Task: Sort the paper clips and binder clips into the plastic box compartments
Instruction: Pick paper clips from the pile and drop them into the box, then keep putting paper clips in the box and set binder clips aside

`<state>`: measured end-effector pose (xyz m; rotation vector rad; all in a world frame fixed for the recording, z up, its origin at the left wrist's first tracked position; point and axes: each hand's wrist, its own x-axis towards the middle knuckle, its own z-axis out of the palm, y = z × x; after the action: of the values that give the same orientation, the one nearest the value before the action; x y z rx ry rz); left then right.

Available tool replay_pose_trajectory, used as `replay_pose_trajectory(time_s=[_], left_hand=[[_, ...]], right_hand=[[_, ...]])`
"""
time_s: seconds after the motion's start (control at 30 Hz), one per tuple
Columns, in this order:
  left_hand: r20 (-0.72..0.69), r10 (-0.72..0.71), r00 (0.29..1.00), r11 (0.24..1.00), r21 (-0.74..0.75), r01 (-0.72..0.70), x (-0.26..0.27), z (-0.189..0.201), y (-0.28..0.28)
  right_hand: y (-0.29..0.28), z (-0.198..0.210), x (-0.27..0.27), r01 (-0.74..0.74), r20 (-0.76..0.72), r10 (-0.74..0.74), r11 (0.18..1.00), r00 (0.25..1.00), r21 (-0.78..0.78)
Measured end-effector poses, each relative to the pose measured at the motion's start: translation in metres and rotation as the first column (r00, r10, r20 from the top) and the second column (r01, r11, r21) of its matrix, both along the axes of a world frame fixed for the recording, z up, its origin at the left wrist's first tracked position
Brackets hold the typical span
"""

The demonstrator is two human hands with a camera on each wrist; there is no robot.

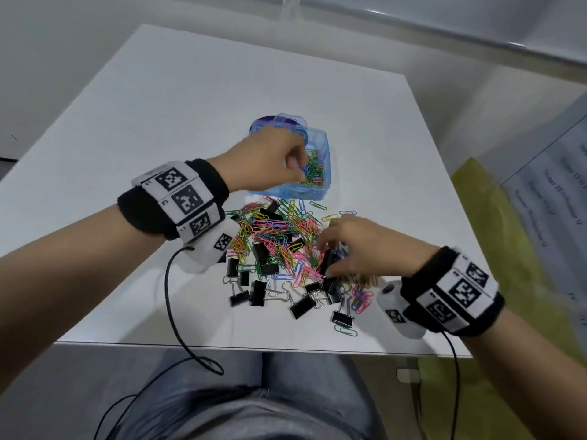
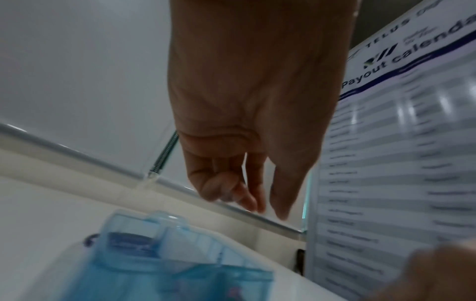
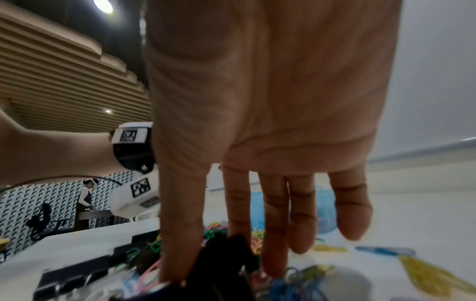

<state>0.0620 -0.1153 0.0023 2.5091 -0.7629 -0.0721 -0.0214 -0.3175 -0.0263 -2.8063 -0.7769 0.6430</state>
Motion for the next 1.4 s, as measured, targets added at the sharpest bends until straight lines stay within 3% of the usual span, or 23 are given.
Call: replay_pose_trajectory(time_s=[0.17,0.37,0.5,0.6,0.73,0.87,1.0,1.1,1.2,1.33,1.4], left_hand=[[-0.174,-0.234,0.957,0.942,0.203,0.268,-0.023,-0.005,-0.026],[-0.256,-0.295,0.920,0.917,0.193,0.348,-0.032,-0.011,-0.032],[-0.291,-0.371,0.882,0.870,0.223,0.440,-0.045,-0.016,-0.046],[-0.242,-0.426,0.872,0.785,0.380,0.489,-0.058,-0.023,-0.062],[-0.180,-0.485,0.856,0.698,0.510,0.503,-0.069,-0.029,-0.075],[-0.164,-0.466,0.870,0.735,0.475,0.484,-0.065,-0.031,-0.072],[-0.179,-0.430,0.885,0.762,0.454,0.462,-0.058,-0.033,-0.067],[-0.189,-0.417,0.889,0.794,0.401,0.457,-0.051,-0.031,-0.066],[-0.183,-0.369,0.911,0.866,0.288,0.409,-0.040,-0.023,-0.056],[-0.233,-0.209,0.950,0.964,0.112,0.240,-0.019,-0.003,-0.020],[-0.258,-0.094,0.962,0.990,0.081,0.118,-0.009,0.003,0.005]], right_hand=[[0.004,-0.004,0.005,0.091,-0.013,-0.090,0.982,0.996,0.165],[-0.025,0.014,0.019,0.353,-0.018,-0.374,0.856,0.927,0.378],[-0.054,0.006,0.034,0.548,0.005,-0.599,0.735,0.800,0.400],[-0.065,-0.006,0.040,0.634,-0.020,-0.677,0.678,0.736,0.373],[-0.064,0.000,0.032,0.614,0.079,-0.644,0.755,0.761,0.230],[-0.052,0.018,0.001,0.486,-0.014,-0.486,0.874,0.874,-0.012],[-0.039,0.008,-0.033,0.338,-0.135,-0.373,0.913,0.918,-0.229],[-0.029,-0.003,-0.033,0.341,-0.090,-0.360,0.923,0.929,-0.178],[-0.016,-0.014,-0.017,0.322,-0.067,-0.320,0.947,0.945,0.018],[-0.002,-0.013,0.001,0.291,-0.045,-0.288,0.939,0.957,0.185],[-0.005,-0.008,0.014,0.304,0.037,-0.318,0.930,0.947,0.207]])
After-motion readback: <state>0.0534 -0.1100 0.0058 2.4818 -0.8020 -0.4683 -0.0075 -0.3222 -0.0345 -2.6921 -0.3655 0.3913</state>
